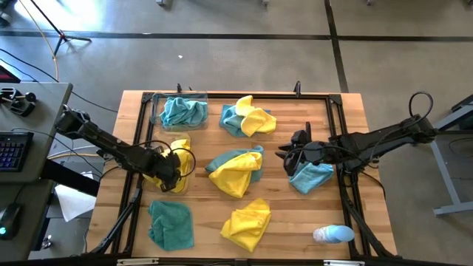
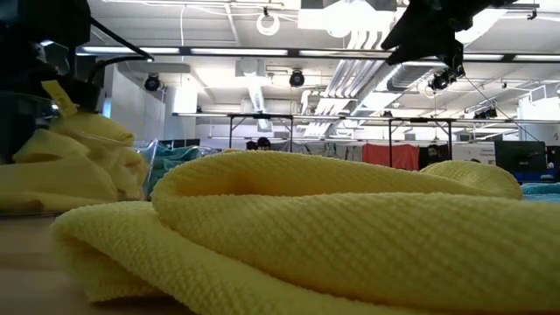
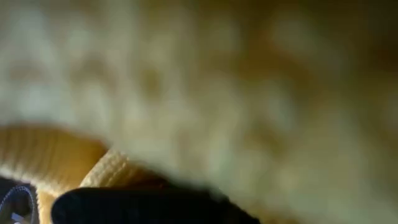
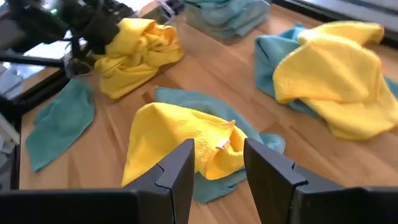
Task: Sort microfiber towel by color & place in baskets
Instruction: Put the yellow microfiber cloth into the bottom transparent bin
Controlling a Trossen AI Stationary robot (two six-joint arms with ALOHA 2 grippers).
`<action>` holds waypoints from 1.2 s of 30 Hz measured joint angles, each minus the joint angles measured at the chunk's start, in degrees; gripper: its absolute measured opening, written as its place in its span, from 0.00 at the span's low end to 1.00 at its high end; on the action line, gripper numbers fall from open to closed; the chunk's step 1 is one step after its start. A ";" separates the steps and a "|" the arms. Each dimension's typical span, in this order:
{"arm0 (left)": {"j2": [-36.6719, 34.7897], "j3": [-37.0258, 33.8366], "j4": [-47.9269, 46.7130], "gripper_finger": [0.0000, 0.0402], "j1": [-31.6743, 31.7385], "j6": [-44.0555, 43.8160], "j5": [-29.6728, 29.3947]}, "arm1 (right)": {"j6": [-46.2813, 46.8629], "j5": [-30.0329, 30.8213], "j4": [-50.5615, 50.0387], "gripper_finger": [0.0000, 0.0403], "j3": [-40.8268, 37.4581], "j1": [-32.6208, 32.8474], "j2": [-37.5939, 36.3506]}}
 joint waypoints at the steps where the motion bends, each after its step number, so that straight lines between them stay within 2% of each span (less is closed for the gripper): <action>1: 0.00 -0.17 0.29 0.00 0.00 0.77 0.14 | 1.28 0.22 0.20 0.33 0.00 0.00 0.70; 8: 0.07 -0.33 1.76 0.02 -0.02 3.06 -1.40 | 10.69 1.26 1.31 0.33 0.00 0.02 6.85; 16: -0.06 0.59 -0.51 0.16 0.00 2.00 0.85 | 13.42 -0.16 3.83 0.33 0.00 0.17 11.31; 23: 0.00 9.72 -11.97 0.25 -0.04 6.47 1.45 | 14.62 -0.24 6.21 0.33 0.00 0.17 10.94; 36: -0.06 28.32 -30.68 0.27 -0.02 7.09 2.80 | 14.62 -0.24 6.57 0.33 0.00 0.17 10.94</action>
